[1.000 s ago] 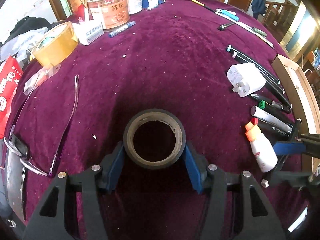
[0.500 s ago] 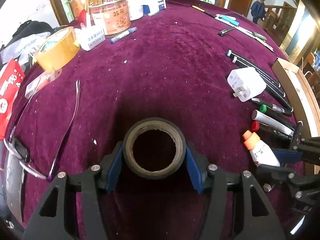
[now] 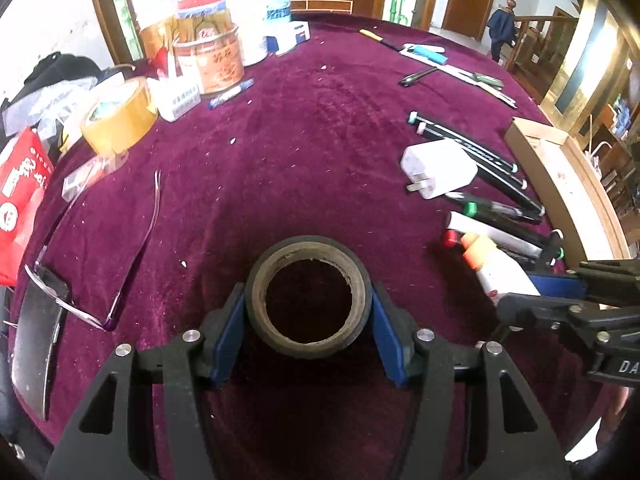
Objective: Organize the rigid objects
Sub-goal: 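Carry the tape roll with the left tool while the right tool carries the glue bottle to the tray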
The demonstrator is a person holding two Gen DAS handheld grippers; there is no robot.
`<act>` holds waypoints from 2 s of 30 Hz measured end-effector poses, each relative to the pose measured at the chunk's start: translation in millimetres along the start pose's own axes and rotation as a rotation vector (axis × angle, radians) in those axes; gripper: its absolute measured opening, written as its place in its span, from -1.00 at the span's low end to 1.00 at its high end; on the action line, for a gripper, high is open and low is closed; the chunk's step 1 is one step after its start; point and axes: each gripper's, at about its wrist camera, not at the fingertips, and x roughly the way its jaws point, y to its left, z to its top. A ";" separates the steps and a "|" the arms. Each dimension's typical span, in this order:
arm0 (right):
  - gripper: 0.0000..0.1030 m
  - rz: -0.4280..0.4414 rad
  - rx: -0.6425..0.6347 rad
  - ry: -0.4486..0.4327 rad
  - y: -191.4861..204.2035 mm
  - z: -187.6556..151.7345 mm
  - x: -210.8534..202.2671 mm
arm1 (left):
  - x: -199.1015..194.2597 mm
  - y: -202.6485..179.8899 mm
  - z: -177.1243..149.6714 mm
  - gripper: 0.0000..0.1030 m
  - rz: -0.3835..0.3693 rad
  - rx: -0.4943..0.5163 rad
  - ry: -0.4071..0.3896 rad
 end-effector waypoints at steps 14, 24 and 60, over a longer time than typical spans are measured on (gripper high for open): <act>-0.54 0.003 0.062 -0.104 -40.1 -12.8 -51.3 | -27.9 -75.0 15.0 0.11 -0.009 0.107 -0.057; -0.54 -0.044 0.193 -0.158 -101.4 -30.1 -90.0 | -26.6 -152.1 27.9 0.11 -0.107 0.207 -0.058; -0.54 -0.162 0.307 -0.142 -237.0 -14.8 -117.5 | 27.7 -312.3 29.2 0.11 -0.204 0.351 0.006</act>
